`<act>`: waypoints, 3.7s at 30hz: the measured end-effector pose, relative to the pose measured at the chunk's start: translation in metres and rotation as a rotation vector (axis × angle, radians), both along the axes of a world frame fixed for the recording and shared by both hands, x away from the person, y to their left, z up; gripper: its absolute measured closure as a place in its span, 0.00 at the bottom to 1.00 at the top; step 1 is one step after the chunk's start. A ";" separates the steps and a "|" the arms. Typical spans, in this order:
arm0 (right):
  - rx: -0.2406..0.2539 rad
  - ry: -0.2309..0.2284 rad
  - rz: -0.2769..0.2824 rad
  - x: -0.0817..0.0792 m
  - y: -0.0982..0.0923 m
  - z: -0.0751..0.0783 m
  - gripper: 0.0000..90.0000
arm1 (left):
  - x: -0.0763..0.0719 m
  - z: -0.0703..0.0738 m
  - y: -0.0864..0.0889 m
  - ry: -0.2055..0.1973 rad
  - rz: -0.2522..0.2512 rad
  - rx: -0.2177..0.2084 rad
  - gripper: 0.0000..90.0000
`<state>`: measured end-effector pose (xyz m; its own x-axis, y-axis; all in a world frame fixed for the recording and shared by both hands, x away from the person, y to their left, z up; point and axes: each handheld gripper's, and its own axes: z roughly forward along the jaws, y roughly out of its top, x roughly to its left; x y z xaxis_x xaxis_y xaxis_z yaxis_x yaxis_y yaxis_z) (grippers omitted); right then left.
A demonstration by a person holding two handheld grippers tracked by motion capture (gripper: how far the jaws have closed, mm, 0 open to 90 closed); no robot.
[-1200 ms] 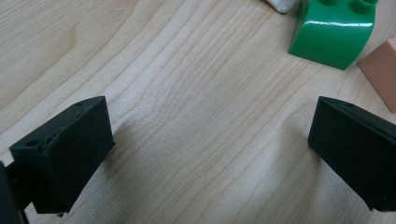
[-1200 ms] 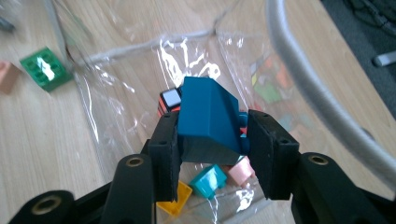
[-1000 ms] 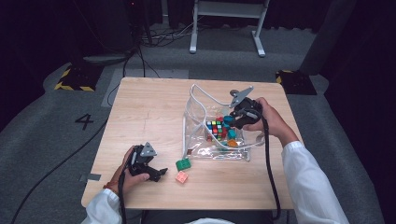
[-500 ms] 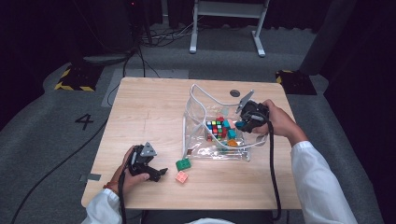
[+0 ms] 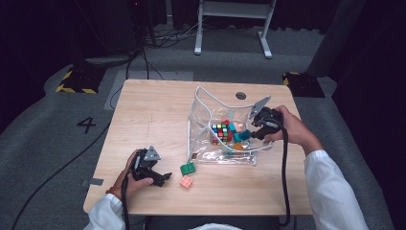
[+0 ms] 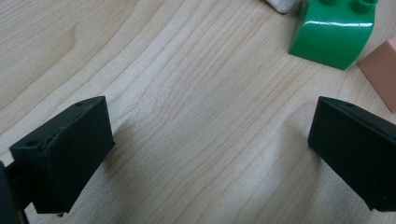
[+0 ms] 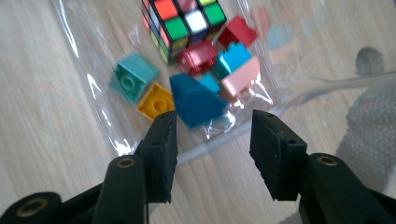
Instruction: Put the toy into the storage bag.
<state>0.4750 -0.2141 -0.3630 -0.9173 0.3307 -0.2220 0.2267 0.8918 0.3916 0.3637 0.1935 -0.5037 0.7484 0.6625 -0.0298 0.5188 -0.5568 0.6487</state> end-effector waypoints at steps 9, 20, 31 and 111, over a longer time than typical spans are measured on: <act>0.148 -0.071 -0.003 -0.009 -0.011 0.008 0.54 | 0.000 0.000 0.000 0.003 -0.002 0.000 0.00; 0.365 -0.165 -0.013 -0.040 -0.031 0.028 0.44 | 0.000 0.000 0.000 0.002 -0.002 0.000 0.00; 0.434 -0.237 -0.072 -0.064 -0.054 0.038 0.30 | 0.000 0.000 0.000 0.003 0.000 -0.002 0.00; 0.451 0.095 0.175 -0.143 0.108 -0.141 0.26 | -0.001 0.000 0.000 0.003 0.001 -0.001 0.00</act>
<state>0.3322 -0.1063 -0.5041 -0.9769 0.2136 -0.0047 0.1420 0.6656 0.7326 0.3631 0.1934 -0.5036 0.7474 0.6635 -0.0322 0.5212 -0.5557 0.6478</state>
